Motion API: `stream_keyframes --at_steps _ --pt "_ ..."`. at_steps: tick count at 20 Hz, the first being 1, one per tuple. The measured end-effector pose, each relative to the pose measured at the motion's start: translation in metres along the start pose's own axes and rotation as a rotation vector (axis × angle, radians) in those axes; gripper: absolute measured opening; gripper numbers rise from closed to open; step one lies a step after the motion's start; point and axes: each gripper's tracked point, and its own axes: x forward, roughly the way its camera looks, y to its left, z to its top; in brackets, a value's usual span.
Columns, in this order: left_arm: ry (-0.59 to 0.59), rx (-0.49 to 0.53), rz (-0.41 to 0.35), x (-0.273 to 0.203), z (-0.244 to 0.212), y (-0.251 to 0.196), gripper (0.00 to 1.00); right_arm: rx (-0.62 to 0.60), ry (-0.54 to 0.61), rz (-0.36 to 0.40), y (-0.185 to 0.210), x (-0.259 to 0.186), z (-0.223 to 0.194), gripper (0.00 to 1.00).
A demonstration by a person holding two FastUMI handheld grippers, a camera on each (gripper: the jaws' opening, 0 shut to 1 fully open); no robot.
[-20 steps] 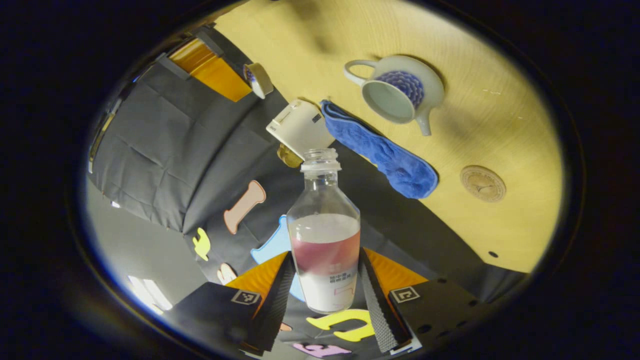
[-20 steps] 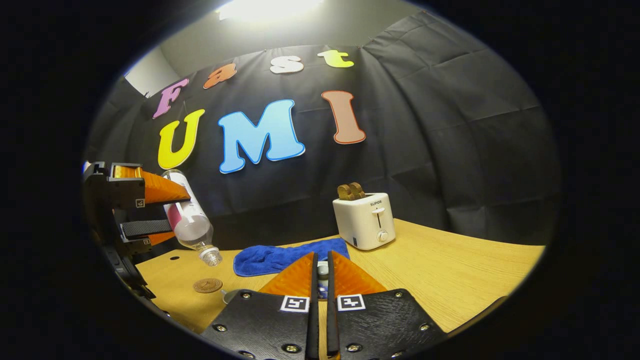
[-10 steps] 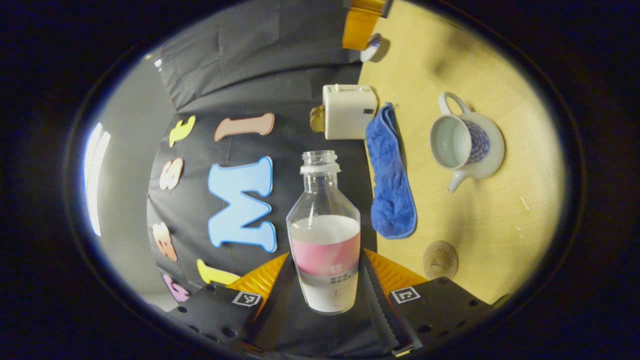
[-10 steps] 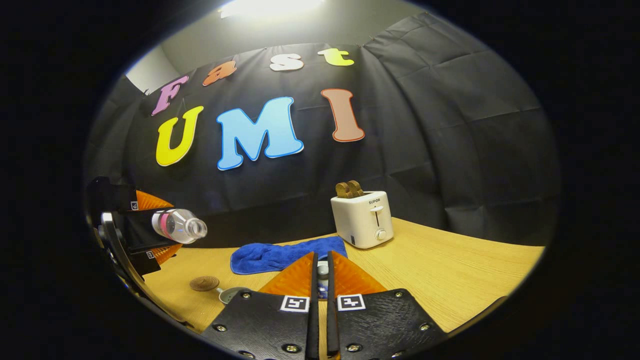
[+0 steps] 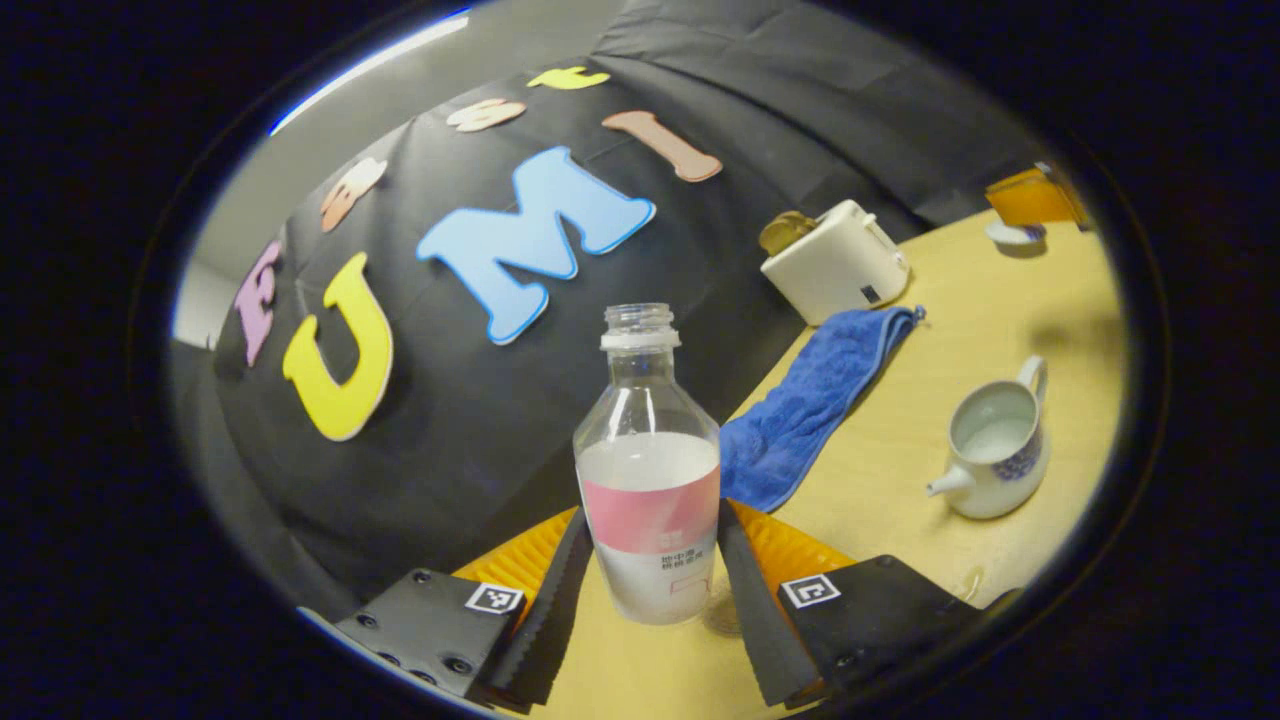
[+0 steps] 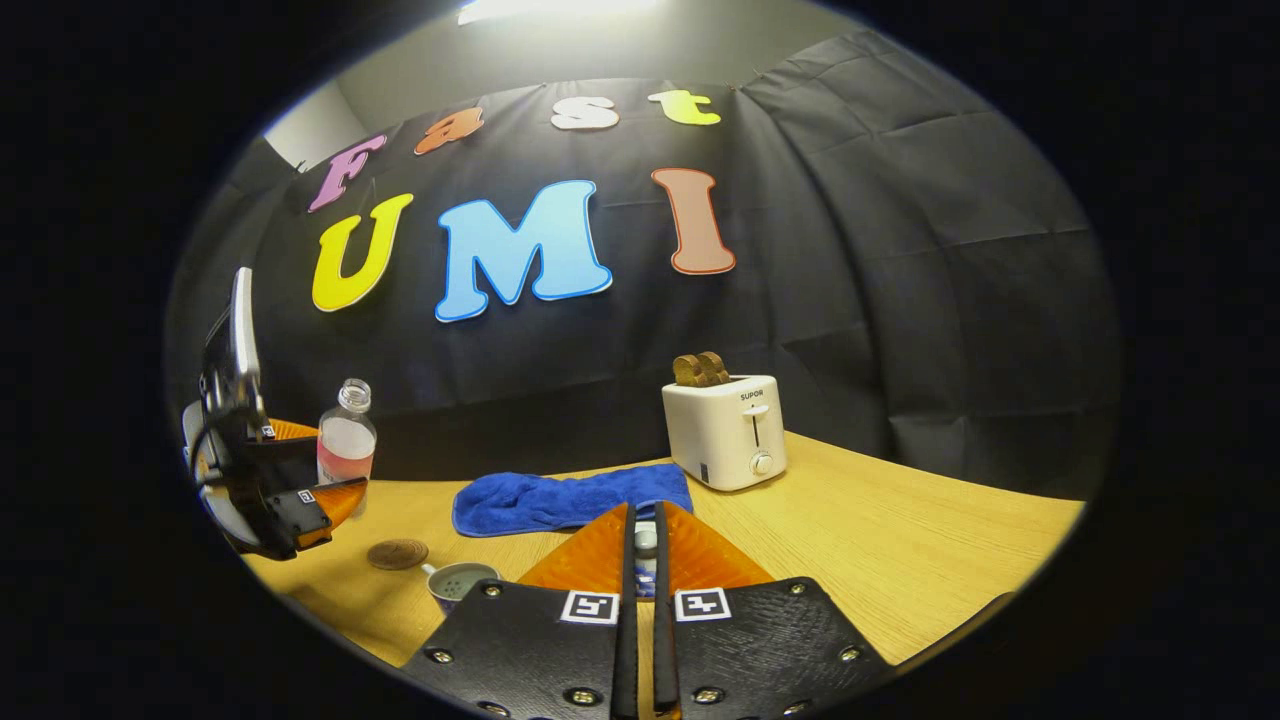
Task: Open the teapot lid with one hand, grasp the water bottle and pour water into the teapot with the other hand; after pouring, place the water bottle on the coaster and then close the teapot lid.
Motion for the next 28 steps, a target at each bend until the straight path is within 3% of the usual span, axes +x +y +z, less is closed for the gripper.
stream_keyframes --at_steps 5,9,18,21,23,28 --pt "0.016 -0.384 -0.05 0.006 0.004 -0.032 0.87 -0.021 0.011 -0.005 0.001 0.001 -0.004 0.06" --pt "0.017 -0.533 -0.069 0.011 0.01 -0.048 0.87 -0.028 0.022 -0.003 0.003 0.002 -0.008 0.06" --pt "0.046 -0.578 -0.03 0.014 0.001 -0.052 0.86 -0.029 0.022 -0.003 0.003 0.002 -0.007 0.06" --pt "0.045 -0.593 -0.017 0.012 0.001 -0.05 0.89 -0.029 0.024 -0.002 0.003 0.002 -0.009 0.06" --pt "0.042 -0.609 -0.008 0.009 0.002 -0.05 1.0 -0.03 0.026 -0.001 0.004 0.002 -0.009 0.06" --pt "0.057 -0.619 -0.001 -0.007 0.003 -0.054 1.0 -0.036 0.019 0.019 0.011 0.001 -0.007 0.06"
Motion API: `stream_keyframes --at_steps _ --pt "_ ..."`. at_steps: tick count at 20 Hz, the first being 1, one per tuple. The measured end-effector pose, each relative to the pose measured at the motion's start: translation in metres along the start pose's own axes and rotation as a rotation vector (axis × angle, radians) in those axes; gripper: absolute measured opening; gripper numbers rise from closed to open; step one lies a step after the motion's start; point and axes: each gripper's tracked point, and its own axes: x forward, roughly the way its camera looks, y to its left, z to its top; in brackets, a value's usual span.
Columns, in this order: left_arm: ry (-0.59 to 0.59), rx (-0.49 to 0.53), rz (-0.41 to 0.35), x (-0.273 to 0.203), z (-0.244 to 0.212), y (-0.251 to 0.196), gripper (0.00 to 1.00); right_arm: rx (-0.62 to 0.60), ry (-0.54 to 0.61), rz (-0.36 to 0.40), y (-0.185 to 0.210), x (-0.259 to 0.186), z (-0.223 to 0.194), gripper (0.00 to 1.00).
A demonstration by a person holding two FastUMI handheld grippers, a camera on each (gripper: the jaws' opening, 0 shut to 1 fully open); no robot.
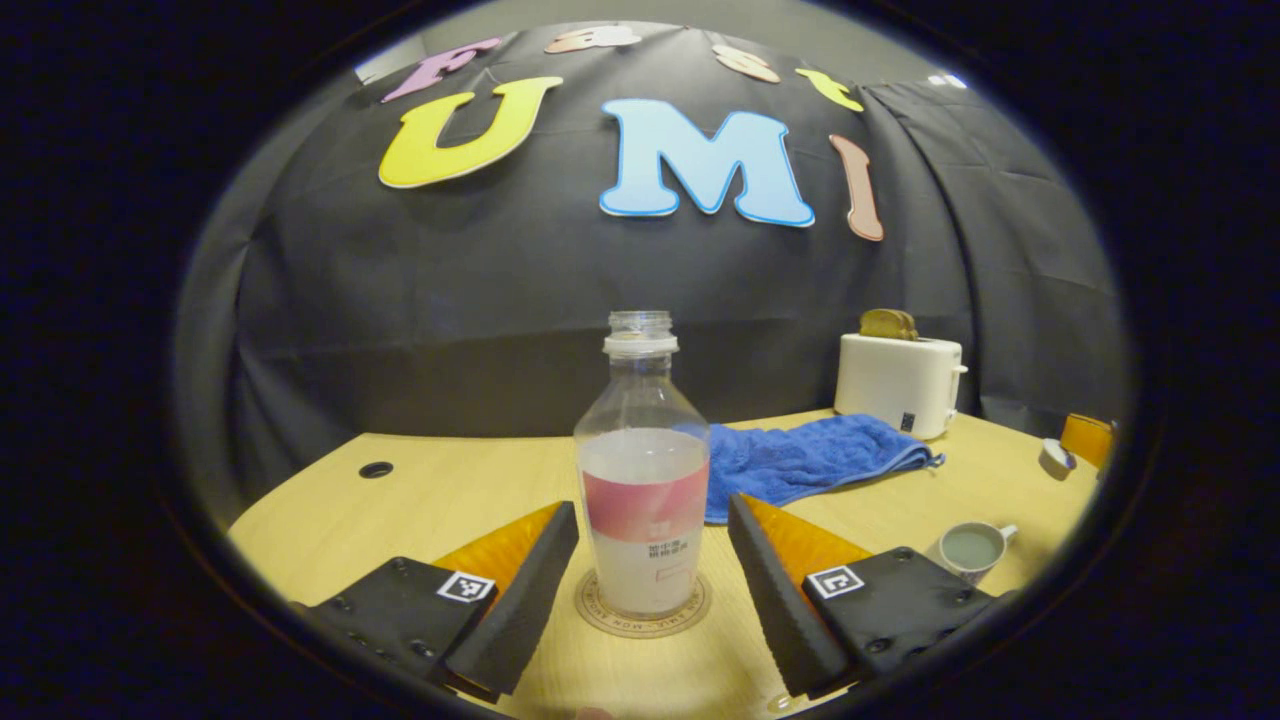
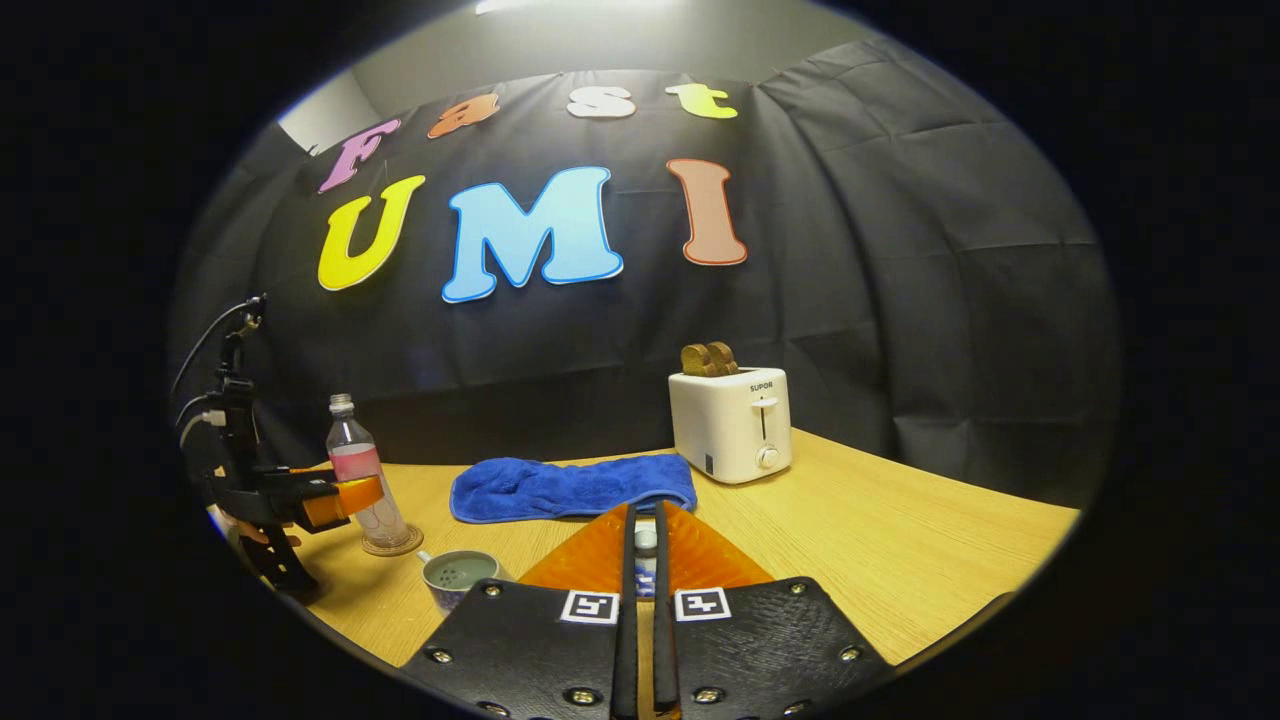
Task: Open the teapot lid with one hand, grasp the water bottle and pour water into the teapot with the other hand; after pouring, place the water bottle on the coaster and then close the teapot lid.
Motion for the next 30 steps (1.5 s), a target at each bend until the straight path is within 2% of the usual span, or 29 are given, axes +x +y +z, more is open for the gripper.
stream_keyframes --at_steps 5,9,13,20,30 --pt "-0.036 0.053 0.004 -0.039 0.009 -0.005 1.0 0.002 0.016 0.065 0.024 0.003 -0.002 0.06" --pt "-0.059 0.012 -0.013 -0.076 0.018 -0.005 1.0 -0.025 0.019 0.119 0.051 0.005 0.002 0.06" --pt "-0.096 0.01 0.013 -0.105 0.03 0.011 1.0 -0.032 0.029 0.171 0.077 0.009 0.007 0.06" --pt "-0.119 -0.026 0.044 -0.135 0.038 0.027 1.0 -0.053 0.113 0.248 0.116 0.021 -0.015 0.06" --pt "-0.143 -0.039 0.083 -0.156 0.044 0.045 1.0 -0.072 0.164 0.265 0.125 0.022 -0.036 0.06"
